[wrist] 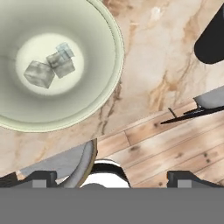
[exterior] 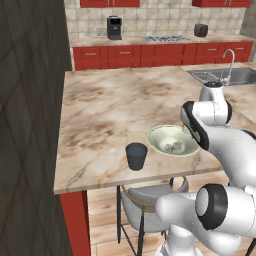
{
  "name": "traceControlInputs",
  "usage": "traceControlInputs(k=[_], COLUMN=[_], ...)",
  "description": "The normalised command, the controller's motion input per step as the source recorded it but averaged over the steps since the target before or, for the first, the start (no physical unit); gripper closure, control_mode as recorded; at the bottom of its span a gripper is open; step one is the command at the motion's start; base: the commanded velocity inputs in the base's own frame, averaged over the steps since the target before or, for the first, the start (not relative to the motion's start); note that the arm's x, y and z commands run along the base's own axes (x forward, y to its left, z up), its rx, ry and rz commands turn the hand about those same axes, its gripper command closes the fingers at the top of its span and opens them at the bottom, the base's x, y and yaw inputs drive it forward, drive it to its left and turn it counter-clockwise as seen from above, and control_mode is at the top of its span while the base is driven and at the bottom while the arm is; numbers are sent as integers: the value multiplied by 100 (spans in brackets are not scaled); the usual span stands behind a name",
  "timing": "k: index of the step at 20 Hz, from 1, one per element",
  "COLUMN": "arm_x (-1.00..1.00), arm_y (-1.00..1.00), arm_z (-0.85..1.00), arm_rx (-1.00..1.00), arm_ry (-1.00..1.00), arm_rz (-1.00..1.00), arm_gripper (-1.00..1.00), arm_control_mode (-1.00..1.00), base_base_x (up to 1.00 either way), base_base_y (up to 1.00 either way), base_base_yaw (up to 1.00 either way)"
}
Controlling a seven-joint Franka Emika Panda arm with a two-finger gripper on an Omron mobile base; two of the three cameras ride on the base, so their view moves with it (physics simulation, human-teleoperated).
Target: There are four ice cubes in the ice bowl. Place two ice cubes in each glass of water.
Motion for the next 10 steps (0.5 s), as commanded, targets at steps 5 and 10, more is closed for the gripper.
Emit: traceControlInputs(k=[5, 10], arm_x=[29, 37], arm_y=[44, 18], arm_z=[-12, -26], arm_rx=[8, 1], arm_ry=[-1, 3], arm_rz=[-19, -21], arm_gripper=[-100, -100], arm_control_mode=[-100, -100], base_base_x=[0, 0], base_base_y=[0, 0], base_base_yaw=[0, 0])
